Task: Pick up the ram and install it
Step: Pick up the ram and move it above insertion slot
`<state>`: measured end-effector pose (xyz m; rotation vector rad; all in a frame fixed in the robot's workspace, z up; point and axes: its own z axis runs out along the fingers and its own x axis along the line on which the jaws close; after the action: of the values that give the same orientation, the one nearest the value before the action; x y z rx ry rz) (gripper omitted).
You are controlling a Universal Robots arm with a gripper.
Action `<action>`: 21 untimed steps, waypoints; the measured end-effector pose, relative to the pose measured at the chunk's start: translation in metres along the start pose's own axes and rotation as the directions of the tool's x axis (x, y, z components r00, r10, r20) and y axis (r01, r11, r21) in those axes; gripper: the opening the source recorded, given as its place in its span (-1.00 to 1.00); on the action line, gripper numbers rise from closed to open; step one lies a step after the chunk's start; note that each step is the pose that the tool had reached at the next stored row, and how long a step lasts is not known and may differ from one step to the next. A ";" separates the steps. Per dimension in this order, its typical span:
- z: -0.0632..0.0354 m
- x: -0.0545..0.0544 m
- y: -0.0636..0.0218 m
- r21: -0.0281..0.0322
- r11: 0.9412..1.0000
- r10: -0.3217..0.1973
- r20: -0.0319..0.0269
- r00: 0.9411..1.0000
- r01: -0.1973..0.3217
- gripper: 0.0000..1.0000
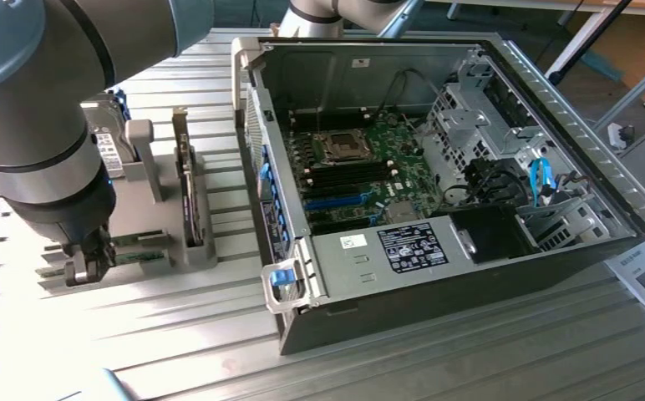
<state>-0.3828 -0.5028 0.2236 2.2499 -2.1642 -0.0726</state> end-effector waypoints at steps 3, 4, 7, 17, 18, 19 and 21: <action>-0.0143 0.000 0.0007 0.000 1.000 0.000 0.000 1.000 0.000 -0.73; -0.0195 0.000 0.0009 0.000 1.000 0.000 0.000 1.000 0.000 -0.73; -0.0330 -0.001 0.0015 0.000 1.000 0.000 0.000 1.000 0.000 -0.73; -0.0675 -0.001 0.0031 0.000 1.000 0.000 0.000 1.000 0.000 -0.73; -0.0753 -0.002 0.0034 0.000 1.000 0.000 0.000 1.000 0.000 -0.73; -0.0804 -0.002 0.0037 0.000 1.000 0.000 0.000 1.000 0.000 -0.73; -0.0921 -0.002 0.0042 0.000 1.000 0.000 0.000 1.000 0.000 -0.73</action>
<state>-0.3828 -0.5028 0.3158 2.2499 -2.1642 -0.0726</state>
